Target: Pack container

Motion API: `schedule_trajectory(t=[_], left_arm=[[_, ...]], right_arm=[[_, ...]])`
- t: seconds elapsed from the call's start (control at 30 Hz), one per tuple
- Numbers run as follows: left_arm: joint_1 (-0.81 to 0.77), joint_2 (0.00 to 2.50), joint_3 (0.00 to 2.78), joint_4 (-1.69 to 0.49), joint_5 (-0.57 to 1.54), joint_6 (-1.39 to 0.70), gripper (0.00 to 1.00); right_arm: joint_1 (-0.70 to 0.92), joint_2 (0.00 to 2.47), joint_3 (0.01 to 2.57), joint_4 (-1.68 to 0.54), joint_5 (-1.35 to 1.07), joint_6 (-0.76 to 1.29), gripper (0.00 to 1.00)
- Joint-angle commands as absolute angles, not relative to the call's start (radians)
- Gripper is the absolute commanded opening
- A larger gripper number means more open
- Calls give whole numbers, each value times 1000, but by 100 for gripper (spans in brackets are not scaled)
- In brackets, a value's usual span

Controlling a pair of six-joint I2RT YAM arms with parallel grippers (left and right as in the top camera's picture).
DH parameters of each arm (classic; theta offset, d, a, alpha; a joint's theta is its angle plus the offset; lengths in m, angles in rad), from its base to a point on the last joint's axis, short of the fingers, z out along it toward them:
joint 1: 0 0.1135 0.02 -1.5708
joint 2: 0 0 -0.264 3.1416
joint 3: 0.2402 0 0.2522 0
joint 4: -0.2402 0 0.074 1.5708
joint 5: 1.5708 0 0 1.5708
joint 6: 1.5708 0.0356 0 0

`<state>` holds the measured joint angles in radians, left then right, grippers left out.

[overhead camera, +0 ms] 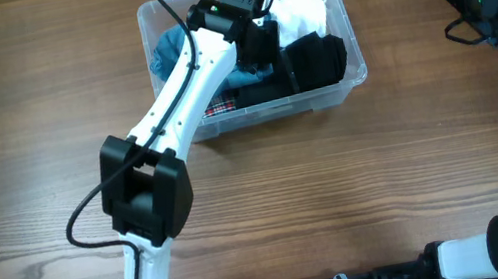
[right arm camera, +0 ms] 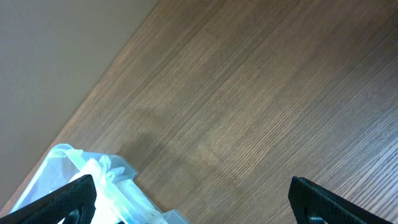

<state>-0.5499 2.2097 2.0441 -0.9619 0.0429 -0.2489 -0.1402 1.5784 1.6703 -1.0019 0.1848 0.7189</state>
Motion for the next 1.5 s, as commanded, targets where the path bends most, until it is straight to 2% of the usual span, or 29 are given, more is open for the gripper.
schedule_trajectory(t=[0.0,0.13,0.27,0.4,0.53,0.6,0.7,0.87,1.3,1.47], left_arm=[[-548,2305,2029,-1003,48,-243,52],[-547,2307,2030,-1006,30,-243,51],[-527,2235,2030,-1014,-21,-242,56],[-506,2106,2030,-1022,-58,-217,68],[-503,2019,2030,-1053,-103,-208,85],[-502,1987,2030,-1064,-107,-205,89],[-503,1929,2030,-1068,-107,-190,99],[-503,1835,2030,-1114,-107,-190,100],[-501,1339,2029,-1300,-106,-190,100],[-501,1157,2029,-1522,-151,-191,100]], right_arm=[[-134,1580,1667,-999,202,736,100],[-134,1580,1667,-999,202,736,100],[-134,1580,1667,-1000,202,735,100],[-134,1580,1667,-999,202,736,100],[-134,1580,1667,-1000,202,736,100],[-134,1580,1667,-1000,202,735,100],[-134,1580,1667,-1000,202,735,100],[-134,1580,1667,-999,202,736,100],[-134,1580,1667,-999,202,735,100],[-134,1580,1667,-999,202,735,100]])
